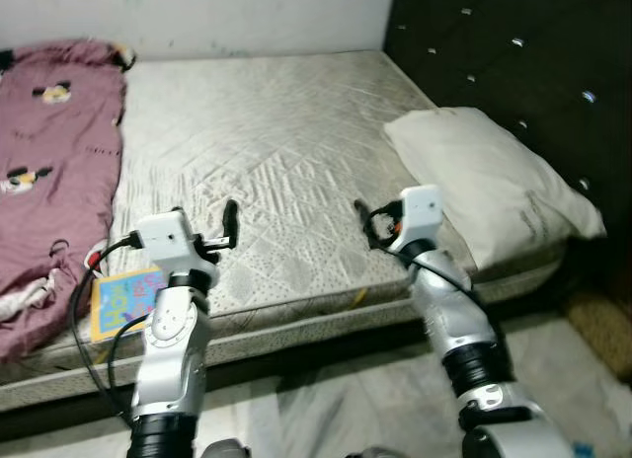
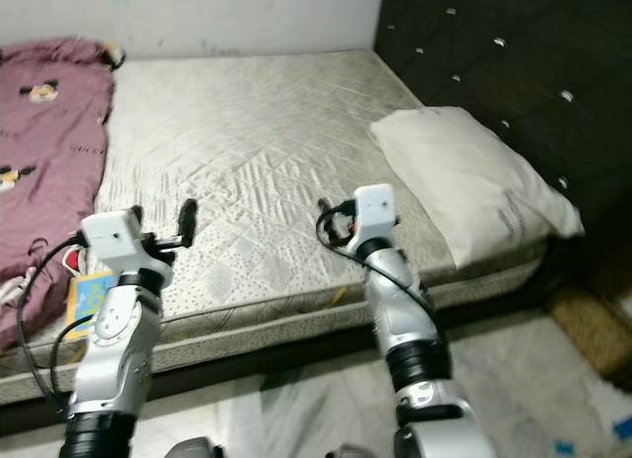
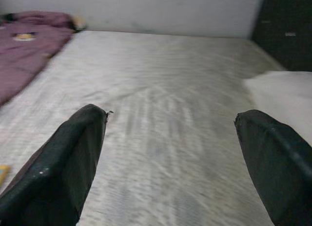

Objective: Clean up the room

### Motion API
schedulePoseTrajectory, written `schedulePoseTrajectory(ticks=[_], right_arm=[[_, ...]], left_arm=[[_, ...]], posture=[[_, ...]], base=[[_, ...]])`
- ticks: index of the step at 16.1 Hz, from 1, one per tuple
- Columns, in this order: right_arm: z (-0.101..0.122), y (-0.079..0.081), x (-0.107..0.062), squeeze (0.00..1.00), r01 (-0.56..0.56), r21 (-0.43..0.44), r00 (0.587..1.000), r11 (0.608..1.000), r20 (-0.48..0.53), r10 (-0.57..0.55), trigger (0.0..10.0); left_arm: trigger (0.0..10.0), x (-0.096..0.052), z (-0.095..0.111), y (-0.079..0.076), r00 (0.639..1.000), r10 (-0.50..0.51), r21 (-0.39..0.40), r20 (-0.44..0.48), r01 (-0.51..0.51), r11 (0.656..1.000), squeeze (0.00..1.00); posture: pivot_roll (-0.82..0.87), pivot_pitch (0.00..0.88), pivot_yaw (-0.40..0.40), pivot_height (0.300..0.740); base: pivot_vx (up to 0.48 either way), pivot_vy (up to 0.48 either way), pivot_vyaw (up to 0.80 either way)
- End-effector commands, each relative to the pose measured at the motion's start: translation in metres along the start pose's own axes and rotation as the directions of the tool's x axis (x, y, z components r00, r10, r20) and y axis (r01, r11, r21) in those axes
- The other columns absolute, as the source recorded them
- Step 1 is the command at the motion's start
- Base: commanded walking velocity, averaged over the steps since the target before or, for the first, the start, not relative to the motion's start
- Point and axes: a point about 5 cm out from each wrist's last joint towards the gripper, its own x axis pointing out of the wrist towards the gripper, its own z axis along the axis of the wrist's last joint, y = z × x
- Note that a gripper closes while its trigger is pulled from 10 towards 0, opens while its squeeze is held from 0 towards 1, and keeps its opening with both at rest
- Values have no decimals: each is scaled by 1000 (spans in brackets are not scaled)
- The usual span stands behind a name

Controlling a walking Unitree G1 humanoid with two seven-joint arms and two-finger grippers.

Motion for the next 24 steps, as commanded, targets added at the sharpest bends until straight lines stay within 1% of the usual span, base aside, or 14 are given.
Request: schedulePoseTrajectory(ticks=[1, 4, 7, 8, 10, 11, 13, 15, 17, 19, 20, 21, 23, 24], right_arm=[[5, 8, 4, 0, -42, -9, 999, 999, 16, 42, 10000], [2, 13, 9, 0, -63, -16, 998, 998, -5, 63, 10000], [-1, 28, 15, 0, -131, -29, 991, 991, -31, 130, 10000], [0, 32, 16, 0, -143, -30, 990, 989, -18, 143, 10000], [2, 37, 16, 0, -165, -73, 986, 984, 1, 166, 10000], [2, 38, 17, 0, -163, -58, 986, 985, 5, 164, 10000], [1, 37, 18, 0, -152, -38, 988, 988, 3, 152, 10000], [-3, 27, 16, 0, -123, -22, 992, 992, -19, 123, 10000], [-4, 22, 16, 0, -112, -16, 994, 994, -21, 112, 10000], [-14, 11, 11, 0, -85, -85, 994, 993, -76, 79, 10000], [-16, 12, 11, 0, -99, -121, 992, 988, -87, 89, 10000], [-15, 14, 11, 0, -115, -125, 991, 986, -83, 105, 10000], [-11, 25, 14, 0, -188, -94, 980, 978, -84, 181, 10000], [-11, 27, 15, 0, -197, -92, 978, 976, -86, 189, 10000]], left_arm=[[10000, -2, 2, 5, 999, 37, 24, 13, -37, 999, 0], [10000, -6, -2, 14, 996, 91, 50, 15, -92, 995, 0], [10000, -14, -11, 27, 985, 172, 108, -3, -170, 979, 0], [10000, -16, -13, 29, 983, 185, 121, -7, -183, 976, 0], [10000, -17, -16, 30, 982, 189, 136, -4, -187, 973, 0], [10000, -15, -16, 28, 984, 177, 139, -1, -175, 975, 0], [10000, -10, -16, 24, 986, 165, 140, 2, -164, 977, 0], [10000, -4, -18, 21, 991, 136, 141, -12, -133, 981, 0], [10000, -3, -18, 19, 992, 123, 145, -10, -121, 982, 0], [10000, -2, -20, 19, 992, 126, 137, -10, -124, 983, 0], [10000, -4, -21, 20, 992, 129, 135, -8, -127, 983, 0], [10000, -5, -21, 21, 991, 135, 134, -5, -133, 982, 0], [10000, -10, -20, 24, 985, 172, 128, 10, -172, 977, 0], [10000, -11, -20, 24, 984, 179, 127, 12, -179, 976, 0]], posture=[[34, 0, -55, 740], [76, 0, -79, 740], [131, 0, -103, 740], [138, 0, -105, 740], [139, 0, -102, 740], [134, 0, -96, 740], [114, 0, -80, 740], [89, 0, -58, 740], [82, 0, -56, 740], [69, 0, -67, 740], [74, 0, -75, 740], [76, 0, -79, 740], [124, 0, -130, 740], [124, 0, -130, 740]], base=[[0, 0, 0], [0, 0, 0], [0, 0, 0], [0, 0, 0], [0, 0, 694], [0, 0, 800], [0, 0, 800], [0, 0, 0], [0, 0, 0], [0, 0, 0], [0, 0, 0], [0, 0, 0], [0, 0, 0], [0, 0, 0]])
